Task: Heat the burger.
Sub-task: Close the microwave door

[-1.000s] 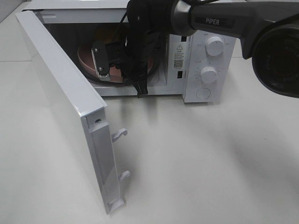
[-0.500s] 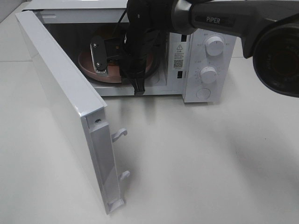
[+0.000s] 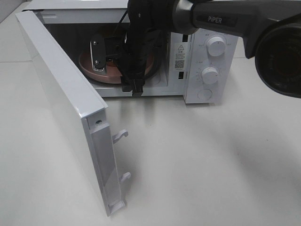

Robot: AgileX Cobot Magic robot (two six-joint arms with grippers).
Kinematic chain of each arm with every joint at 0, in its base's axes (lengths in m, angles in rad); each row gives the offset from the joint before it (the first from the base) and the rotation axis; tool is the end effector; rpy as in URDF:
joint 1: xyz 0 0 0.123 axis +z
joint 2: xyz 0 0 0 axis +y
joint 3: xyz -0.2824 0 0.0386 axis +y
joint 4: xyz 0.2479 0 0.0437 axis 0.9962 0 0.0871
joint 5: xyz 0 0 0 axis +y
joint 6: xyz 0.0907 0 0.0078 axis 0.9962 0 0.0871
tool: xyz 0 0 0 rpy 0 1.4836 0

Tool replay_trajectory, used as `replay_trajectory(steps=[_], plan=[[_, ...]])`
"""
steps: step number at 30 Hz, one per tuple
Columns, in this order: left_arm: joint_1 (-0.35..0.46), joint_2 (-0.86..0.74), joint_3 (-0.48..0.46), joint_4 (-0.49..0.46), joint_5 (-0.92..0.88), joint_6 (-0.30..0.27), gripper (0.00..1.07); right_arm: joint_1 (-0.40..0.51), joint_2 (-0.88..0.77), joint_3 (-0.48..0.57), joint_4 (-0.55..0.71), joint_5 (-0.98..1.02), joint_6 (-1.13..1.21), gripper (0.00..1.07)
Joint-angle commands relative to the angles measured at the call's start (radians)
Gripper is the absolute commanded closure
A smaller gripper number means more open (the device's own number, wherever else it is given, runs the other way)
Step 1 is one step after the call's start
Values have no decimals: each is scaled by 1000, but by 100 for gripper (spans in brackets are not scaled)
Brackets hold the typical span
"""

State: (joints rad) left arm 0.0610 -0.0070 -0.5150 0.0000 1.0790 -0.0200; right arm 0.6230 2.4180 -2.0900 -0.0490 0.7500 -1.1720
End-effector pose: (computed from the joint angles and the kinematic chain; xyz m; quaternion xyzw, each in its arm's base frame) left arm -0.0084 -0.0005 0.2798 -0.0345 0.8516 0.0107 0.5230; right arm 0.4369 0.3101 0.1664 -0.7566 0.5877 -0.0978 0.2694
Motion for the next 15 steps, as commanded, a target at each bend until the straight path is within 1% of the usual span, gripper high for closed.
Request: replay_trajectory(steps=[1,11,15], plan=[[-7,-12,-1,-7,-9,0,7,-1,-17,-7,12,6,13,40],[-7,-12,-1,-7,-9,0,7,-1,-32,-7,33,37,13,40],[-7,-12,-1,-7,-9,0,7,-1,-35,-7,33,46,21,37]])
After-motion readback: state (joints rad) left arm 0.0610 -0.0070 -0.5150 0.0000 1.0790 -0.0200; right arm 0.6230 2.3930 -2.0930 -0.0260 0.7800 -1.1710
